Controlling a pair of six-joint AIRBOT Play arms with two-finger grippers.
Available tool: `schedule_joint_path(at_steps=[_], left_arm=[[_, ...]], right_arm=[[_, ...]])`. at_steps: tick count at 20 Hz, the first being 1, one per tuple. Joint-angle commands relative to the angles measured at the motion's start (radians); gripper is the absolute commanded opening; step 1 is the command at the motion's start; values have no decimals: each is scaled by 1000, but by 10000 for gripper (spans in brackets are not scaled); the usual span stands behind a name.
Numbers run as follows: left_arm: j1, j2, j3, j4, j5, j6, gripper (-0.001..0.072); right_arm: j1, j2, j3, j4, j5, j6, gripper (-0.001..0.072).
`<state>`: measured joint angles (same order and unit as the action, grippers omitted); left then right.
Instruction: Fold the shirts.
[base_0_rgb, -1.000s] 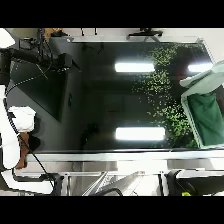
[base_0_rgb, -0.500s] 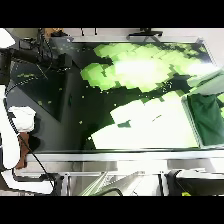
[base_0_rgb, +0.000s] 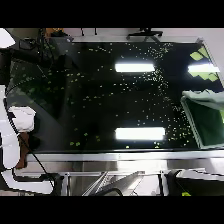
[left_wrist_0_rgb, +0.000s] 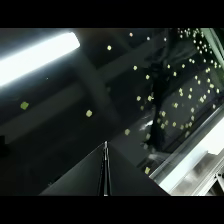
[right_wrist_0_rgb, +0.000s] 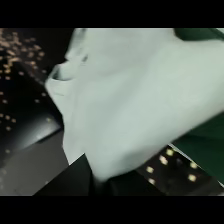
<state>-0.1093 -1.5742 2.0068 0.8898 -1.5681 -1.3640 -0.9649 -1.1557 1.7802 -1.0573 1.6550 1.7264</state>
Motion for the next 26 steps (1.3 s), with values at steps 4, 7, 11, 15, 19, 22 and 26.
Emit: schedule_joint_path(at_steps=[4, 7, 11, 15, 19, 22, 26], left_arm=[[0, -1, 0, 0, -4, 30, 20], [0, -1, 0, 0, -5, 31, 20], [0, -1, 0, 0, -23, 31, 20], [0, -1, 0, 0, -27, 35, 20], [1, -1, 0, 0, 13, 41, 19], [15, -1, 0, -2, 12, 40, 19], [27, 32, -68, -32, -22, 41, 19]], right_arm=[[-1, 0, -115, -347, 151, 68, 20], [-1, -19, -215, -365, 149, 53, 25], [-1, -49, -285, -402, 179, 53, 672], [1, -50, -227, -367, 175, 59, 662], [3, -43, -132, -32, 63, 65, 119], [51, -5, -135, 222, -43, -35, 19], [279, 166, -294, 159, -156, -138, 19]])
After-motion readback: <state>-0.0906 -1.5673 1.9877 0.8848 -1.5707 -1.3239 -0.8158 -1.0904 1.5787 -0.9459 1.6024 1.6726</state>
